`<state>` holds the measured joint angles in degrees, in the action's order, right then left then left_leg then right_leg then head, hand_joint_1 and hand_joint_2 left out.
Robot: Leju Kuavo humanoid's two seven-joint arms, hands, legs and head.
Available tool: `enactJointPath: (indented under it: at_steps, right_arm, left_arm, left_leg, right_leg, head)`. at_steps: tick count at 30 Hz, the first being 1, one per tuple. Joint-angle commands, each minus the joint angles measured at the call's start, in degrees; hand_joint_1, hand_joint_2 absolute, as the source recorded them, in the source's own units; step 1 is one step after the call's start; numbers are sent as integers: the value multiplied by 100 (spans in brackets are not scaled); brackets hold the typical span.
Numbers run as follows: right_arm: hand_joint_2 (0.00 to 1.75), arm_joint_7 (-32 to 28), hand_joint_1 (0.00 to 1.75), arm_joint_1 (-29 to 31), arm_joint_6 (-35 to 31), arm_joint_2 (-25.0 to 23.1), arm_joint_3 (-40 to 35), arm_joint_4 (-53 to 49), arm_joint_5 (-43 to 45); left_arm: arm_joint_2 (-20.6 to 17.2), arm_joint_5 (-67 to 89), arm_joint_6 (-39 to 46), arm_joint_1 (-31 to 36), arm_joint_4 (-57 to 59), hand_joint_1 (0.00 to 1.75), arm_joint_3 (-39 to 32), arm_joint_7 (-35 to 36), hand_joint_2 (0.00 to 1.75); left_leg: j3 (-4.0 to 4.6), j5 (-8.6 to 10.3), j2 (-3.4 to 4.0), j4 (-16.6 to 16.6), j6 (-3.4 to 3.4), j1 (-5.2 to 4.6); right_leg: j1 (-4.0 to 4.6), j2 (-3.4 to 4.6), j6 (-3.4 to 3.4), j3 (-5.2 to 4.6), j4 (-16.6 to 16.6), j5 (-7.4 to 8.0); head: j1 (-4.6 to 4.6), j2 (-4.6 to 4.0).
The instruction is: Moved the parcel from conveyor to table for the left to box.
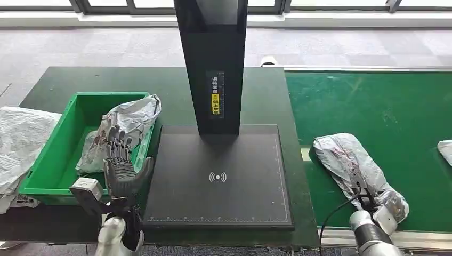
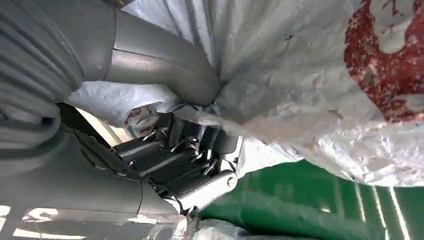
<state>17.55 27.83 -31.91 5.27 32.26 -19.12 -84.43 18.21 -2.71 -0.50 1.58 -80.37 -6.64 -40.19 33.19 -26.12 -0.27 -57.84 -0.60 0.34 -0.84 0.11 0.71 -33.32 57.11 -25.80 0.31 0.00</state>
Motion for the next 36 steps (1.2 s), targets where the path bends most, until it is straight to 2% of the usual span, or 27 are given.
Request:
enactJointPath:
  at_steps: [1, 5, 7, 8, 9, 10, 11, 12, 13, 14, 16, 18, 21, 24, 25, 26, 28, 29, 32, 36]
  right_arm:
    - [175, -285, 175, 59, -530, -215, 264, 21, -189]
    - [175, -419, 175, 23, -809, -350, 227, -278, -332]
    - [175, -737, 175, -253, -809, -609, 154, -1258, -393]
    - [175, -1249, 175, -503, -809, -842, 71, -2182, -316]
    - [175, -1491, 175, -702, -809, -1074, 80, -2781, -270]
    - [175, -1771, 175, -793, -809, -1241, 91, -3213, -126]
    - [175, -1771, 175, -793, -809, -1241, 91, -3213, -126]
    - [175, -3211, 175, -1149, -809, -2028, 171, -4653, 770]
    - [175, -3931, 175, -1147, -809, -2214, 282, -4764, 620]
    - [175, -3783, 175, -1184, -809, -2482, 228, -4966, 356]
    - [175, -3783, 175, -1184, -809, -2482, 228, -4966, 356]
    - [175, -3783, 175, -1184, -809, -2482, 228, -4966, 356]
    - [175, -3783, 175, -1184, -809, -2482, 228, -4966, 356]
    - [175, -3824, 175, -1218, -809, -2504, 175, -5015, 405]
    - [175, -4024, 175, -1295, -809, -2527, -5, -5174, 634]
    - [175, -4021, 175, -1460, -809, -2527, -397, -5377, 886]
    - [175, -3869, 175, -1609, -809, -2527, -707, -5534, 943]
    - [175, -3803, 175, -1872, -809, -2527, -1281, -5850, 1142]
    - [175, -3719, 175, -2104, -809, -2527, -1765, -6114, 1271]
    - [175, -4082, 175, -2441, -809, -2527, -2301, -6645, 1555]
  left_arm:
    - [179, -29, 110, 74, 186, 0, -90, 19, 175]
    - [179, -36, 151, 34, 133, 0, -62, 19, 175]
    - [179, -48, 179, 7, 97, 0, -50, 19, 175]
    - [179, -48, 195, -3, 75, 0, -47, 19, 175]
    - [179, -47, 199, -17, 56, 0, -48, 19, 175]
    - [179, -44, 198, -19, 55, 0, -50, 19, 175]
    - [179, -44, 198, -19, 55, 0, -50, 19, 175]
    - [179, 36, 181, 10, 109, 0, -41, 19, 175]
    - [179, 37, 187, 20, 119, 0, -38, 19, 175]
    - [179, 37, 201, 38, 135, 0, -30, 19, 175]
    - [179, 37, 201, 38, 135, 0, -30, 19, 175]
    - [179, 37, 201, 38, 135, 0, -30, 19, 175]
    - [179, 37, 201, 38, 135, 0, -30, 19, 175]
    - [179, 37, 208, 45, 142, 0, -24, 19, 175]
    - [179, 53, 201, 47, 159, 0, -16, 19, 175]
    - [179, 69, 196, 47, 175, 0, -6, 19, 175]
    - [179, 79, 200, 46, 179, 0, 0, 19, 175]
    - [179, 94, 198, 46, 193, 0, 1, 19, 175]
    - [179, 117, 182, 76, 245, 0, 10, 19, 175]
    - [179, 168, 204, 141, 338, 0, 96, 19, 175]
  left_leg:
    - [-1, 2, 3, 7, 0, 1]
    - [9, 0, 11, 4, 2, 4]
    - [12, 0, 10, 4, 1, 2]
    - [10, 1, 9, 7, 1, 1]
    - [11, 1, 11, 9, 1, 1]
    - [9, 1, 15, 10, 0, 1]
    - [15, -1, 11, 7, -1, 1]
    - [19, -1, 14, 5, -2, -1]
    - [8, -1, 22, 15, -4, 0]
    - [8, -1, 22, 16, -2, 1]
    - [13, -7, 35, 6, -10, 3]
    - [34, 1, -10, 0, -1, 0]
    - [8, -4, 22, 15, -12, 10]
    - [21, 2, -16, 5, -7, 9]
    - [22, 0, -15, 5, -6, 13]
    - [24, -1, -6, 3, -6, 10]
    - [9, -3, 11, 14, -5, 9]
    - [25, 0, 3, 5, -11, 5]
    - [23, -3, -3, 5, -11, 7]
    - [7, -1, 5, 21, -13, 9]
  right_leg:
    - [2, 0, -5, 1, -7, 3]
    - [3, 7, -4, -8, -4, 4]
    - [0, 6, -4, -11, -1, 3]
    - [-1, 5, -5, -9, -4, 4]
    - [0, 7, -6, -11, -5, 4]
    - [0, 10, -8, -11, -5, 4]
    - [0, 7, -8, -15, 0, 2]
    - [-3, 11, -7, -20, 6, 2]
    - [0, 16, -13, -12, -3, 3]
    - [1, 15, -12, -10, -6, 4]
    - [3, 31, -18, -33, 12, -1]
    - [-2, -14, -8, -33, 18, -7]
    - [12, 15, -22, -21, 6, -7]
    - [8, -20, -17, -21, 8, -15]
    - [11, -21, -16, -18, 4, -12]
    - [7, -13, -15, -23, 10, -12]
    - [6, 3, -18, -13, -2, -8]
    - [1, 0, -17, -32, 13, -12]
    - [5, -6, -20, -24, 12, -15]
    - [8, -1, -24, -16, -6, -11]
  head:
    - [0, 0]
    - [0, 0]
    - [0, 0]
    - [0, 0]
    - [0, 0]
    - [0, -2]
    - [0, 0]
    - [0, 0]
    - [0, -2]
    - [0, 0]
    - [-2, 0]
    - [2, 0]
    - [-4, 0]
    - [0, 0]
    - [0, 0]
    - [0, 0]
    - [0, 0]
    - [0, 0]
    - [0, 0]
    - [0, 0]
